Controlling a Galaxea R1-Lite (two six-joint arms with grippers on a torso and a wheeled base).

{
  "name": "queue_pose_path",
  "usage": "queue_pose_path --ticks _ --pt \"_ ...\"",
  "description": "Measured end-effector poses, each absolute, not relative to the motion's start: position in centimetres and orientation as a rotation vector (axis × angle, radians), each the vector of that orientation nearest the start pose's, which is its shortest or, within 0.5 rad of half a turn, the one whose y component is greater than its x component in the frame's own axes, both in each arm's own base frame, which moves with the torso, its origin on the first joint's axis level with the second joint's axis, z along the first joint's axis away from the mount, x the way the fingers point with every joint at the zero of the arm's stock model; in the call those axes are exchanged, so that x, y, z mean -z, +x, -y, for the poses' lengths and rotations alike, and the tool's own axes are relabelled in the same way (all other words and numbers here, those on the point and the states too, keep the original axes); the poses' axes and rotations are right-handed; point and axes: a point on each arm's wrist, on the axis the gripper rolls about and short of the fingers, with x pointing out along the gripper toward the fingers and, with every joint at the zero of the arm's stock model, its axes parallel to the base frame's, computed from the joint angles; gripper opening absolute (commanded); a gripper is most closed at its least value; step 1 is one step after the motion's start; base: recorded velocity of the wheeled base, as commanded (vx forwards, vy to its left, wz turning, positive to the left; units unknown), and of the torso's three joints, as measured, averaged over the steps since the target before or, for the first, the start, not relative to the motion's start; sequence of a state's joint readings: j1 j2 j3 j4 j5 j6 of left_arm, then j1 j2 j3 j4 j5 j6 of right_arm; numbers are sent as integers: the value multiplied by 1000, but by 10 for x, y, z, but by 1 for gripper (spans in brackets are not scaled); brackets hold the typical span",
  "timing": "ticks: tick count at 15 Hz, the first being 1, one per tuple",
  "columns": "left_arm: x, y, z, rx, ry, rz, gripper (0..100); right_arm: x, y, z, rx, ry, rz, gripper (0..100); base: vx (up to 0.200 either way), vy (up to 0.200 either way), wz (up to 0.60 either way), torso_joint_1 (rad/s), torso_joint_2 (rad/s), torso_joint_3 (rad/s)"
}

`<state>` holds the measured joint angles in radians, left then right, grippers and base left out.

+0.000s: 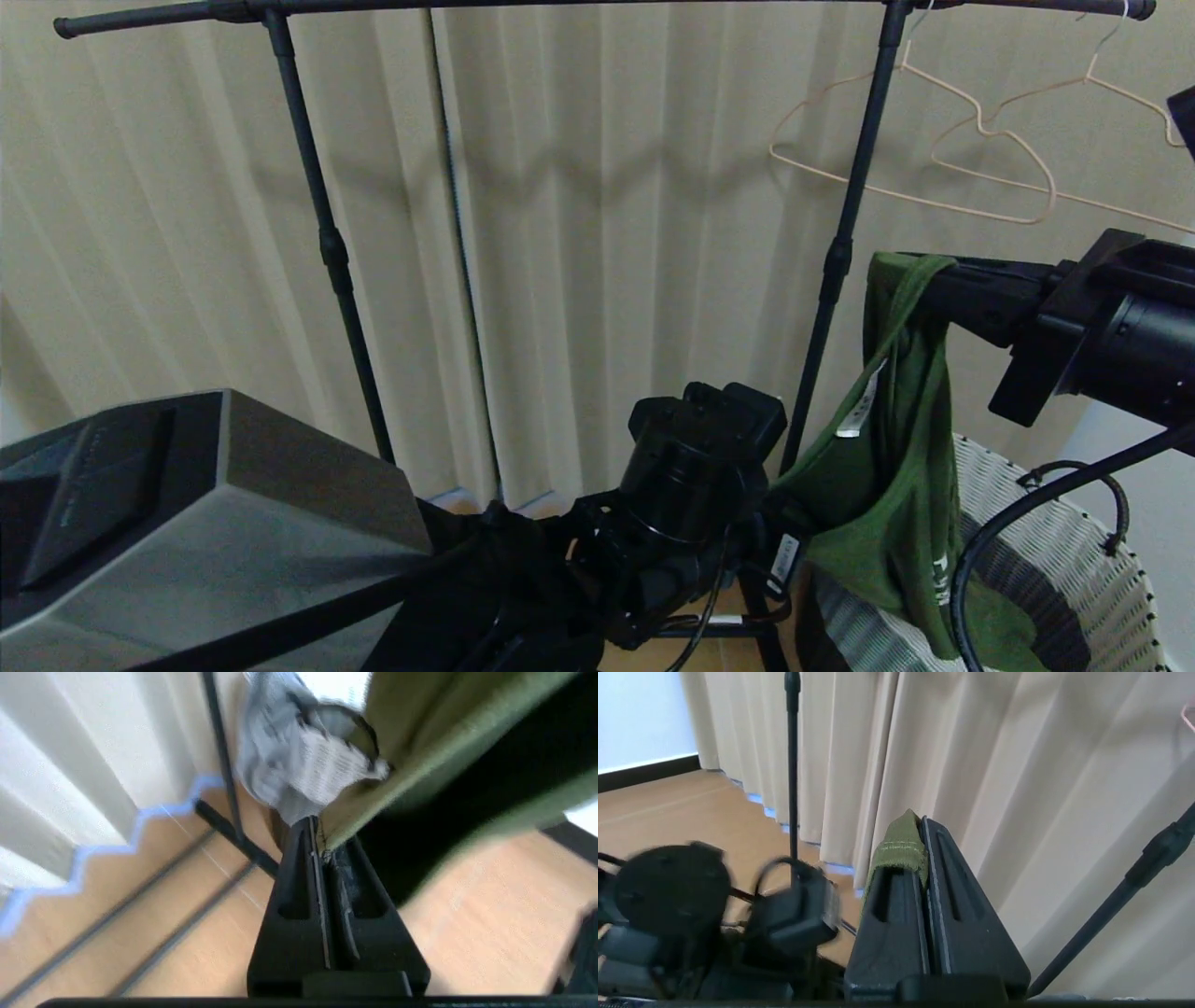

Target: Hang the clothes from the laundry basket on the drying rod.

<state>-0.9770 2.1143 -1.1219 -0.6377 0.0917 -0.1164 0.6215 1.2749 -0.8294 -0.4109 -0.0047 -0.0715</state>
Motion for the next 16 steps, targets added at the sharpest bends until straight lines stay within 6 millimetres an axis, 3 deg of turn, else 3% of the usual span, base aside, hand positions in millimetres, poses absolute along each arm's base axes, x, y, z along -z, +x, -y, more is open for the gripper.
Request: queue_pose_path --ticks 2,4,10,13,16 --pt "-122 228 323 836 102 -328 0 -273 170 -120 -614 -78 -27 0 0 0 0 0 0 0" --pt "-140 223 296 807 114 -296 0 -268 172 -121 -609 -68 -50 0 0 0 0 0 0 0" --pt "-229 188 194 693 136 -306 0 -269 188 -112 -547 -44 -52 0 0 0 0 0 0 0" --pt "-278 192 155 585 190 -168 0 -273 197 -99 -483 -39 -40 0 0 0 0 0 0 0" --pt "-291 203 136 504 270 -94 0 -277 204 -88 -449 -34 -26 0 0 0 0 0 0 0"
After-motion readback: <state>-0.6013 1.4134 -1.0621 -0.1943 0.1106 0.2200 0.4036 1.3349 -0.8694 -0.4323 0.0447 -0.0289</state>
